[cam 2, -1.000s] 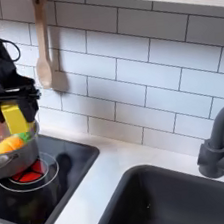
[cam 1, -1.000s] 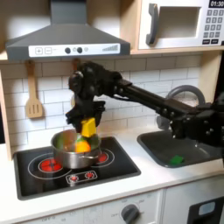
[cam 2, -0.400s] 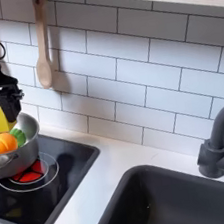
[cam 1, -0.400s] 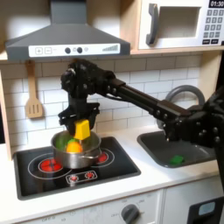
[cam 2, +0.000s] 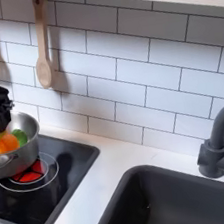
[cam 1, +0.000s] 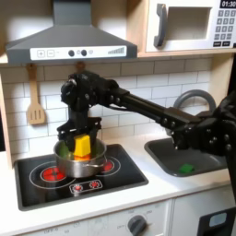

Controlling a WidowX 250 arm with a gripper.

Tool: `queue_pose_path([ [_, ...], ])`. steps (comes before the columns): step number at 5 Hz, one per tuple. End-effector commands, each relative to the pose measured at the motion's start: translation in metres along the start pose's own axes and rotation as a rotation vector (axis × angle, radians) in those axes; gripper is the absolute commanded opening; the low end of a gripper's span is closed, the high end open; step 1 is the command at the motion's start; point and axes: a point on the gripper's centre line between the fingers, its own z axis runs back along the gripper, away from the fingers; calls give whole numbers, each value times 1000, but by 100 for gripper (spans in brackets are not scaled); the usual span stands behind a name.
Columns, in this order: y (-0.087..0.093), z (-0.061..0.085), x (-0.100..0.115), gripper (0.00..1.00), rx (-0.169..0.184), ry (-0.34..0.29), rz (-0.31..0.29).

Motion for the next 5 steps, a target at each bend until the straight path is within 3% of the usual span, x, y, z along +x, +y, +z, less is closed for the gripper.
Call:
queue_pose_path([
  [1, 7, -16, -1, 0, 41, 6, -14],
  [2, 11, -17, 6, 0, 56, -8, -1],
  [3, 17, -32, 0, 0, 62, 26, 28],
  [4, 17, -26, 1, 100, 64, 10, 29],
  [5, 18, -24, 2, 100, 83, 4, 49],
])
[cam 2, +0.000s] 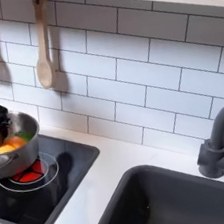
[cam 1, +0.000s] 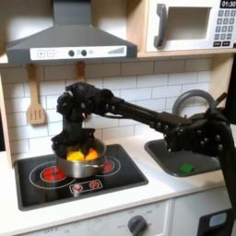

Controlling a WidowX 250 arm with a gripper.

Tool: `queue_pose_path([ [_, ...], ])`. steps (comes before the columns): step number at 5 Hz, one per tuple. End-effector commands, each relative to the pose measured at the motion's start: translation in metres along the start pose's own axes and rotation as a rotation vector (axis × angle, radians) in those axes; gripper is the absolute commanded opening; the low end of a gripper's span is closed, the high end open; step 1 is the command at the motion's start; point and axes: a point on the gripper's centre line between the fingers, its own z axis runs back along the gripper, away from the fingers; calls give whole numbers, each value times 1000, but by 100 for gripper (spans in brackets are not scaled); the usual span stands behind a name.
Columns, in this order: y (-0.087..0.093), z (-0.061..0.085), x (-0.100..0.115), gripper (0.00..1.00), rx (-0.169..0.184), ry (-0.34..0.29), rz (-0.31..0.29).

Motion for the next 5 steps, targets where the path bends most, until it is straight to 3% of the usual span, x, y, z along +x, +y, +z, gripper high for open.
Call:
queue_pose_path([
  [1, 1, 1, 0, 100, 5, -7, 22],
  [3, -6, -9, -6, 100, -2, 19, 4],
  [5, -21, 1, -21, 100, -42, 14, -2],
])
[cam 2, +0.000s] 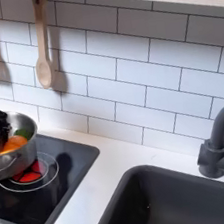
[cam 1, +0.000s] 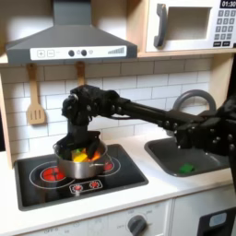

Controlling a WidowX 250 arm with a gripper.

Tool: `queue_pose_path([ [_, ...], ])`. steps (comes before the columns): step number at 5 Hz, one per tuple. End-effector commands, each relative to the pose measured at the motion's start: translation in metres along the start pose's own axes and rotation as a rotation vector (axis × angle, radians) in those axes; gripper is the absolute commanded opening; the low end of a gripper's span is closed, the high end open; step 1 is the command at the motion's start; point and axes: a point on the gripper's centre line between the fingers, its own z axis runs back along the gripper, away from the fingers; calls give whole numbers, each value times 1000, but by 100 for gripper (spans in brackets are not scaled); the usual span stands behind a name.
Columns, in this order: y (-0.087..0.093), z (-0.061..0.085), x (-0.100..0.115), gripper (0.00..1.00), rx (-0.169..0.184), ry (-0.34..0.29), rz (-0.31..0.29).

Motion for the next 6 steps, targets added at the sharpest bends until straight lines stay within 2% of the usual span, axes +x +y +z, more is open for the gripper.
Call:
queue_pose_path([
  [1, -19, -2, -10, 100, -25, 16, -19],
  [4, -43, 1, -33, 100, -47, 28, -65],
  [5, -57, -2, -40, 100, -66, 37, -84],
  [6, -61, -9, -46, 100, -72, 61, -83],
])
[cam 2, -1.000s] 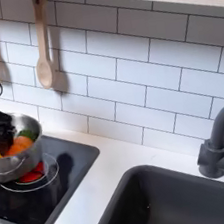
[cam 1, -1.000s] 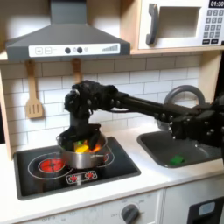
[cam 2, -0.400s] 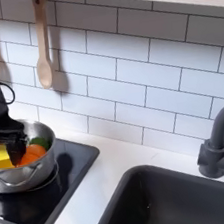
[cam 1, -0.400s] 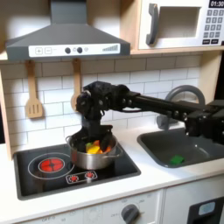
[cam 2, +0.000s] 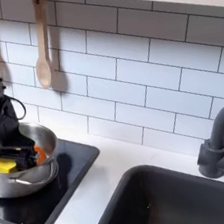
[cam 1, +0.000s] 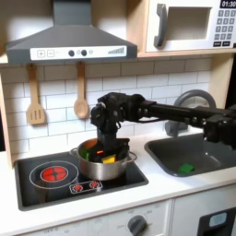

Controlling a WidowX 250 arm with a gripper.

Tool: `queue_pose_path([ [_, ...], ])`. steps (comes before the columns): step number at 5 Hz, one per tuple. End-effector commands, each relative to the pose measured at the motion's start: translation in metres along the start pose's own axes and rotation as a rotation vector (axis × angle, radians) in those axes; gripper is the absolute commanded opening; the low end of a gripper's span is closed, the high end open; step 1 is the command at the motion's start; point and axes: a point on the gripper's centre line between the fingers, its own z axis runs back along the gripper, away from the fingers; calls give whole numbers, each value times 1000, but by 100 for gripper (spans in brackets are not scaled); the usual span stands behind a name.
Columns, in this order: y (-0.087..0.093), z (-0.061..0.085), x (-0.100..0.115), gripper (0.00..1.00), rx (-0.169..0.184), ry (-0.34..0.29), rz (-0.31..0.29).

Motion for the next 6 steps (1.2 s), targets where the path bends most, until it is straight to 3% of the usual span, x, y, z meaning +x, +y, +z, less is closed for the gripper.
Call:
queue_pose_path([
  [1, -10, 1, -3, 100, -4, -5, -1],
  [3, -3, 2, 7, 100, 12, -32, 10],
  [5, 1, 14, 27, 100, 29, -87, 38],
  [6, 9, 8, 34, 100, 40, -81, 53],
])
